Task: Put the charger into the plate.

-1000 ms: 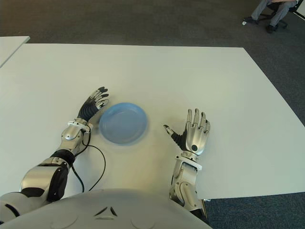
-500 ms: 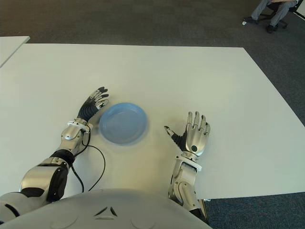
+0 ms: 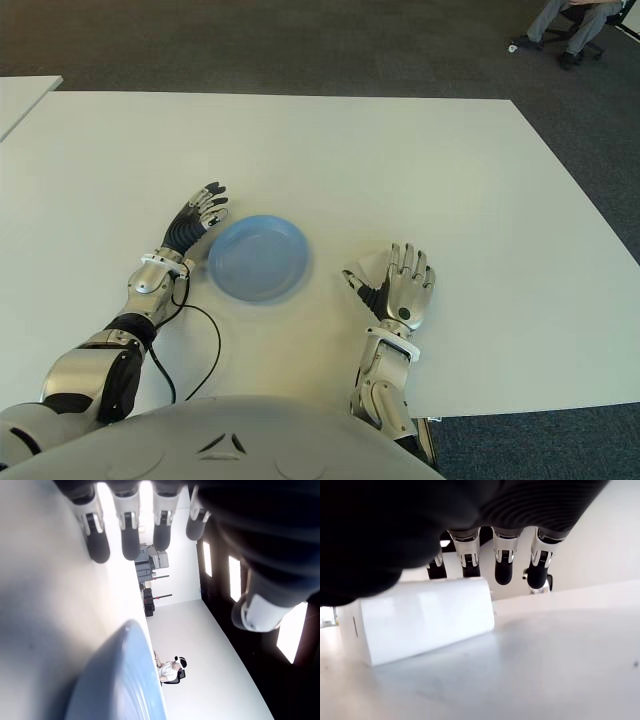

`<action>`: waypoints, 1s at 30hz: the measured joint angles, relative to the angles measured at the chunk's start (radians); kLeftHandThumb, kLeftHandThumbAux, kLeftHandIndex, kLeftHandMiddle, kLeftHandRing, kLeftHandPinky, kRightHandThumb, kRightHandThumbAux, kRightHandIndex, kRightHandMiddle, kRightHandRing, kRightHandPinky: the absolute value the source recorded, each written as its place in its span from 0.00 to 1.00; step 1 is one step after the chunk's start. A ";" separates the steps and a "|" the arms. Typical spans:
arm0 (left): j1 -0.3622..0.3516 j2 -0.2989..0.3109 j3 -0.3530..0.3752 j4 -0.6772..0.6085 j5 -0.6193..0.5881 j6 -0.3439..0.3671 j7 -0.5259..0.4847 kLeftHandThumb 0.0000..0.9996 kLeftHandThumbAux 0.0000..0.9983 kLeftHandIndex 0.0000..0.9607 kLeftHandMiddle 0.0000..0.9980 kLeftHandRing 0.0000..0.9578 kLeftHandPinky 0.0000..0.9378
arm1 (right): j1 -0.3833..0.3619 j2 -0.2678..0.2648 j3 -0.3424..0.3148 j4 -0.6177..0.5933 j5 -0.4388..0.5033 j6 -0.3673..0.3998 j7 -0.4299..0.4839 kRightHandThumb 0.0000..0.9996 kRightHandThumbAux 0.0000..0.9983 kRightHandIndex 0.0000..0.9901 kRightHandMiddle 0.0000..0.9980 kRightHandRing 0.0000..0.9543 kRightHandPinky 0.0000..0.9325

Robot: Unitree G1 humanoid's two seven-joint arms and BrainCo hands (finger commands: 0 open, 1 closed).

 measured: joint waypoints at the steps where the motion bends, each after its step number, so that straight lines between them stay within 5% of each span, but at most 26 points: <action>1: 0.000 0.000 0.000 0.000 0.000 0.000 0.000 0.21 0.53 0.02 0.11 0.16 0.23 | 0.000 0.001 0.000 0.003 0.002 0.000 0.003 0.20 0.23 0.00 0.00 0.00 0.00; 30: 0.009 0.017 -0.001 0.000 0.001 -0.016 -0.012 0.19 0.55 0.02 0.12 0.16 0.21 | -0.027 0.007 0.011 0.036 0.038 0.033 0.032 0.21 0.21 0.00 0.00 0.00 0.00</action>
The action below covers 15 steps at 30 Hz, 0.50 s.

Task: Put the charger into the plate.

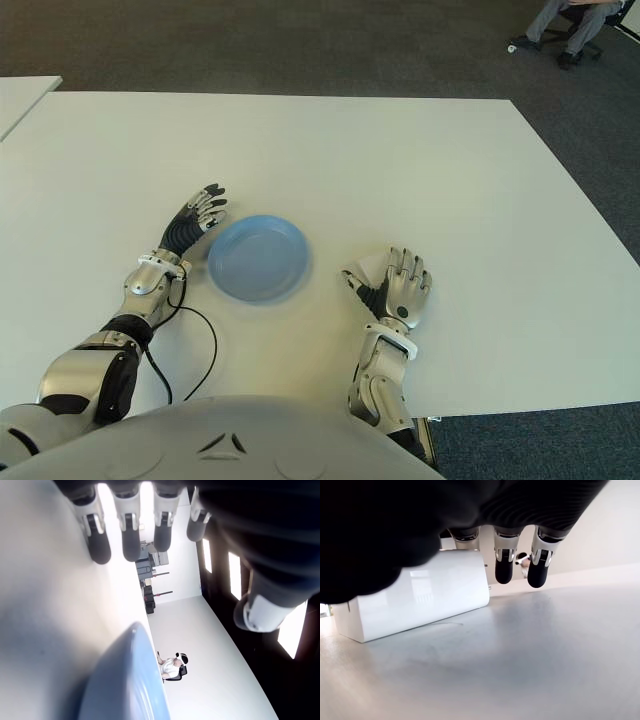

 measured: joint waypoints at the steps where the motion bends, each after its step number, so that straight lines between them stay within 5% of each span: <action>1: 0.000 0.000 0.000 0.000 0.000 -0.001 -0.001 0.19 0.55 0.02 0.12 0.16 0.21 | 0.000 0.001 0.001 0.001 0.000 0.001 0.000 0.21 0.21 0.00 0.00 0.00 0.00; 15: 0.004 0.001 0.003 0.000 -0.002 -0.012 -0.016 0.19 0.54 0.03 0.13 0.18 0.25 | -0.006 0.003 0.007 0.010 0.000 0.024 -0.001 0.22 0.23 0.00 0.00 0.00 0.01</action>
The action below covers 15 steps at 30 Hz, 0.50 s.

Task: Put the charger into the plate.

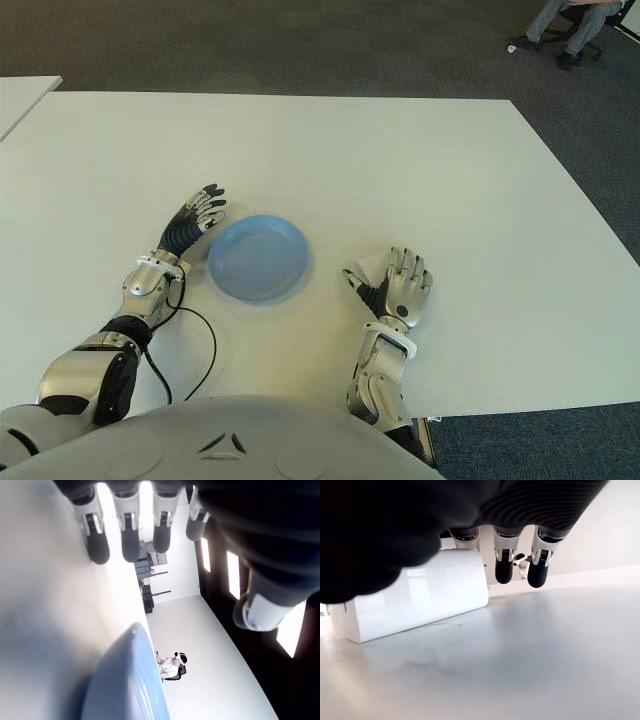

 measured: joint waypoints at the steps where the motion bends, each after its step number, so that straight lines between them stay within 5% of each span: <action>1: 0.000 0.000 0.000 0.000 -0.001 0.000 -0.003 0.19 0.54 0.03 0.13 0.18 0.25 | -0.001 0.000 0.000 0.001 0.000 0.000 -0.002 0.22 0.23 0.00 0.00 0.00 0.01; 15: 0.000 0.001 0.002 0.001 -0.005 0.000 -0.012 0.20 0.54 0.04 0.14 0.18 0.25 | -0.008 0.009 -0.023 0.012 0.039 -0.002 -0.103 0.18 0.27 0.00 0.03 0.07 0.21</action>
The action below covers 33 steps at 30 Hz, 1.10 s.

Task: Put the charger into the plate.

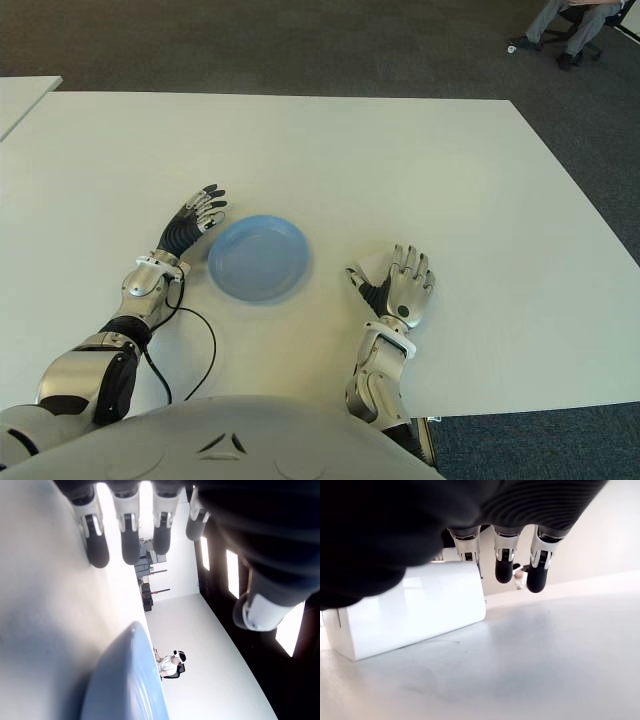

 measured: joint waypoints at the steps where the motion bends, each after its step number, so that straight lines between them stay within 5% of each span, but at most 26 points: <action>1: 0.000 0.000 0.000 0.000 0.000 0.000 0.000 0.20 0.54 0.04 0.14 0.18 0.25 | 0.000 0.000 -0.001 0.000 0.003 -0.002 -0.004 0.18 0.27 0.00 0.03 0.07 0.21; 25: 0.000 0.000 0.000 0.000 -0.004 -0.001 -0.005 0.21 0.54 0.04 0.14 0.19 0.25 | -0.002 -0.015 -0.004 -0.009 0.058 -0.027 -0.016 0.17 0.27 0.00 0.05 0.12 0.25; 33: 0.000 0.000 0.000 0.000 -0.005 -0.001 -0.005 0.21 0.54 0.04 0.14 0.19 0.26 | -0.002 -0.019 -0.003 -0.019 0.058 -0.027 -0.004 0.18 0.27 0.04 0.13 0.21 0.41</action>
